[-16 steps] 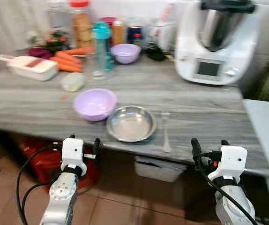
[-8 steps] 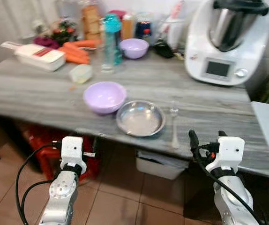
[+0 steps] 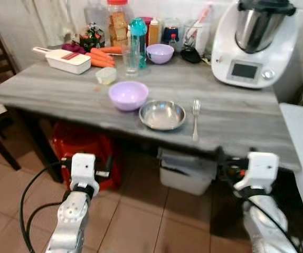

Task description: Setting the table

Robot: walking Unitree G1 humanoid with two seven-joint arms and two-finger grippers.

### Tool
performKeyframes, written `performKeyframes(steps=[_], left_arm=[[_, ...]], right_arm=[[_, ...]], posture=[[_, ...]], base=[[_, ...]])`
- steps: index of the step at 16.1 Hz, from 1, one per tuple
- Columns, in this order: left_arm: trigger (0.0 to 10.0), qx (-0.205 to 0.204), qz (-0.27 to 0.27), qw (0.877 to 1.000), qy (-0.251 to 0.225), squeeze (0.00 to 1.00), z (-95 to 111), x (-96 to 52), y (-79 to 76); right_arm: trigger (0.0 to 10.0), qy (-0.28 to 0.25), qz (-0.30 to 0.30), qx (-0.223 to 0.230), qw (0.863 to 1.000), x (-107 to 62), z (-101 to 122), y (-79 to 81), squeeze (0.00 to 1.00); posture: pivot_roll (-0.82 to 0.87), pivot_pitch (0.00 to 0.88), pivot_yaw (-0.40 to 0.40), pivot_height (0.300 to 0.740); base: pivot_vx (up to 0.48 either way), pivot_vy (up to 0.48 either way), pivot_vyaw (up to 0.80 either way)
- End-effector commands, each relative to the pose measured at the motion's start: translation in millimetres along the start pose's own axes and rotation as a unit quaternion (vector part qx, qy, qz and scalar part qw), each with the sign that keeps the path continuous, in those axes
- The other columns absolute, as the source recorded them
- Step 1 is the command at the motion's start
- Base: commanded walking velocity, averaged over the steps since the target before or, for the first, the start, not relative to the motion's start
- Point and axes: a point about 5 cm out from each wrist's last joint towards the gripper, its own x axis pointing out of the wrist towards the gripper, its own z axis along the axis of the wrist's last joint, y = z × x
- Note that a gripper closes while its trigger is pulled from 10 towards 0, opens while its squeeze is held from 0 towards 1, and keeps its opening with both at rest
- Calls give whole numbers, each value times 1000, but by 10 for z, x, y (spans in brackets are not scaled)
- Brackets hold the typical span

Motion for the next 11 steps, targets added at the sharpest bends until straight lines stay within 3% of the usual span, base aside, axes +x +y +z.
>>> performKeyframes(steps=[1,4,9,11], left_arm=[[10000,5,4,1000,4,0,-6,-3,19],[10000,4,3,1000,2,0,-4,2,0],[10000,2,-5,1000,-4,0,16,4,-1],[10000,-2,-12,1000,-12,0,44,9,-30]], right_arm=[[10000,-4,-5,6,1000,37,34,-23,0],[10000,-14,18,-28,999,43,58,32,0],[10000,-4,12,-3,1000,66,23,68,0],[10000,1,0,7,1000,70,2,22,0]], posture=[[-86,0,-17,740],[-82,0,-22,740],[-74,0,-25,740],[-69,0,-22,740]], base=[[-337,0,0],[-339,0,0],[-327,0,0],[0,0,0]])
